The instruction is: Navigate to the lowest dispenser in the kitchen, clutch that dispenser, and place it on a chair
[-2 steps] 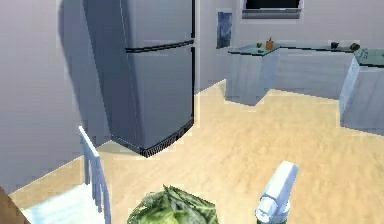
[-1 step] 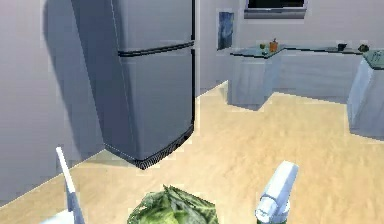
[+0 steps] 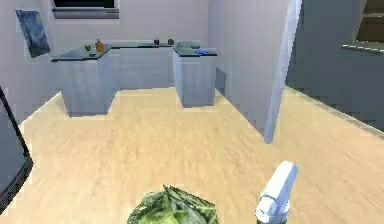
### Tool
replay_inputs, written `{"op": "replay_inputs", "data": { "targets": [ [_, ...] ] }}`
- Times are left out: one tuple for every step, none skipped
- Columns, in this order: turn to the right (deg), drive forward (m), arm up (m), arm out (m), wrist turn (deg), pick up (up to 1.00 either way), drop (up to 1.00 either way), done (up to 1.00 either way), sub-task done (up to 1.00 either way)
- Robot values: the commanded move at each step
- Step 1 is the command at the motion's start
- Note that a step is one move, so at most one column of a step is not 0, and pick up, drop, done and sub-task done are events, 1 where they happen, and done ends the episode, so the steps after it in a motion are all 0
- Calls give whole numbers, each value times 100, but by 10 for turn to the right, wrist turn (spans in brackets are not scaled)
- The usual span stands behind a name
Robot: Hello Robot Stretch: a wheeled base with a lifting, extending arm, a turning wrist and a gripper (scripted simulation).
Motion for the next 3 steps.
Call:
{"op": "replay_inputs", "data": {
  "targets": [
    [450,0,0,0,0,0,0,0,0],
    [330,0,0,0,0,0,0,0,0],
    [0,25,0,0,0,0,0,0,0]
  ]
}}
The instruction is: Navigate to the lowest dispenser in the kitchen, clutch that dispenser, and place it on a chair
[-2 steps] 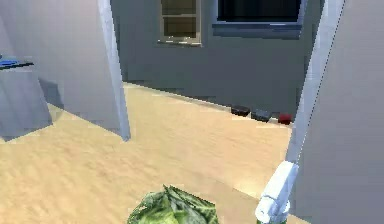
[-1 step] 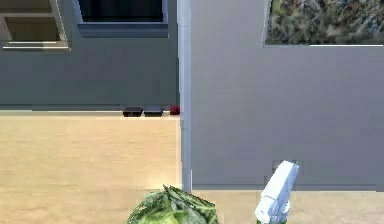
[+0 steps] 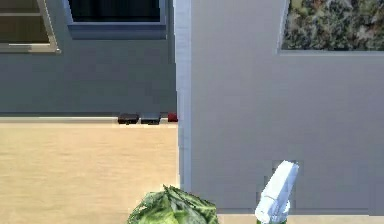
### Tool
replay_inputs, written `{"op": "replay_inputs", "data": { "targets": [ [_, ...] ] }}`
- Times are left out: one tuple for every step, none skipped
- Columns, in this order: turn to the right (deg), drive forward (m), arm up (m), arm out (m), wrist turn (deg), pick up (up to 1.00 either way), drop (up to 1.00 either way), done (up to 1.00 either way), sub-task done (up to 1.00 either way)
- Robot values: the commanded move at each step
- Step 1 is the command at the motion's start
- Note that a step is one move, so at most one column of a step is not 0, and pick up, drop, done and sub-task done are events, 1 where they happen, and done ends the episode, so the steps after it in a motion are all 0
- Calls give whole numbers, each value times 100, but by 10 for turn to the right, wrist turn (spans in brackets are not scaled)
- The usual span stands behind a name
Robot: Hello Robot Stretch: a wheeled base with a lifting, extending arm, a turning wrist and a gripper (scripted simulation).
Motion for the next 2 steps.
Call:
{"op": "replay_inputs", "data": {
  "targets": [
    [-450,0,0,0,0,0,0,0,0],
    [-90,0,0,0,0,0,0,0,0]
  ]
}}
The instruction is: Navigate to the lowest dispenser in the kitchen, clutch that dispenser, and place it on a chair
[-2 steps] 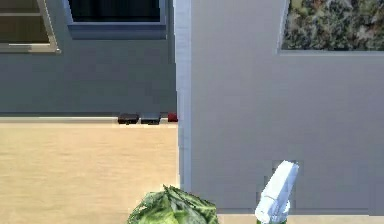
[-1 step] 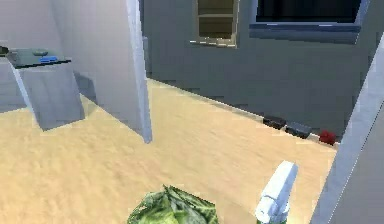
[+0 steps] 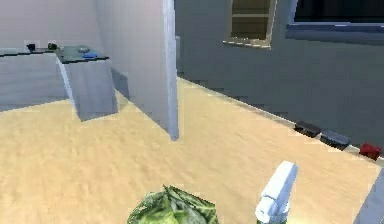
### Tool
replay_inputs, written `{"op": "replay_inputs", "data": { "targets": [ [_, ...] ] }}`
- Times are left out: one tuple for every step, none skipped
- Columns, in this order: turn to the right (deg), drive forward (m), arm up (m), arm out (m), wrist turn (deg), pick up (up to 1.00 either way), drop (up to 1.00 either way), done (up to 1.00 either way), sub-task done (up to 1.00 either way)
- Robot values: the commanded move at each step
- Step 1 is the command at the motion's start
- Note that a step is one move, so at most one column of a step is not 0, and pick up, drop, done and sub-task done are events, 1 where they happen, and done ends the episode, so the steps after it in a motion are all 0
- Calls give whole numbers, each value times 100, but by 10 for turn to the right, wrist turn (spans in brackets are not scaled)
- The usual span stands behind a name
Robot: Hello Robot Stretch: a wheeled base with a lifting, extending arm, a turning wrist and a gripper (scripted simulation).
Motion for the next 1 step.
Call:
{"op": "replay_inputs", "data": {
  "targets": [
    [0,35,0,0,0,0,0,0,0]
  ]
}}
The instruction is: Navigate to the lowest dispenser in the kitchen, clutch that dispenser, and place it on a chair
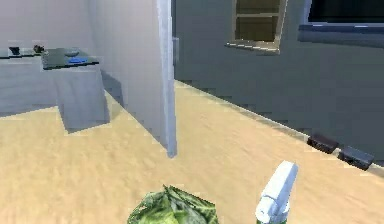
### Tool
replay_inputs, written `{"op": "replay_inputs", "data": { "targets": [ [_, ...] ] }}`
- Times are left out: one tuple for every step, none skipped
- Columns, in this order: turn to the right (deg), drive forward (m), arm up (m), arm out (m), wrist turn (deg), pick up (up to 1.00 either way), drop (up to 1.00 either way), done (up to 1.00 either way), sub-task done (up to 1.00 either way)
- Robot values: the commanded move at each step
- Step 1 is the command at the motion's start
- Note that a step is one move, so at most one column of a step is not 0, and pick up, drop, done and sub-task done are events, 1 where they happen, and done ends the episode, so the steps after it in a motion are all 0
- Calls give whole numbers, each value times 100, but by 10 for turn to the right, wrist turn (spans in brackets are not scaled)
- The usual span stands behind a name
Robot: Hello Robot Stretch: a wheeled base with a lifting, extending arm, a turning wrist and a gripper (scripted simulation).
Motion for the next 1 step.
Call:
{"op": "replay_inputs", "data": {
  "targets": [
    [-450,0,0,0,0,0,0,0,0]
  ]
}}
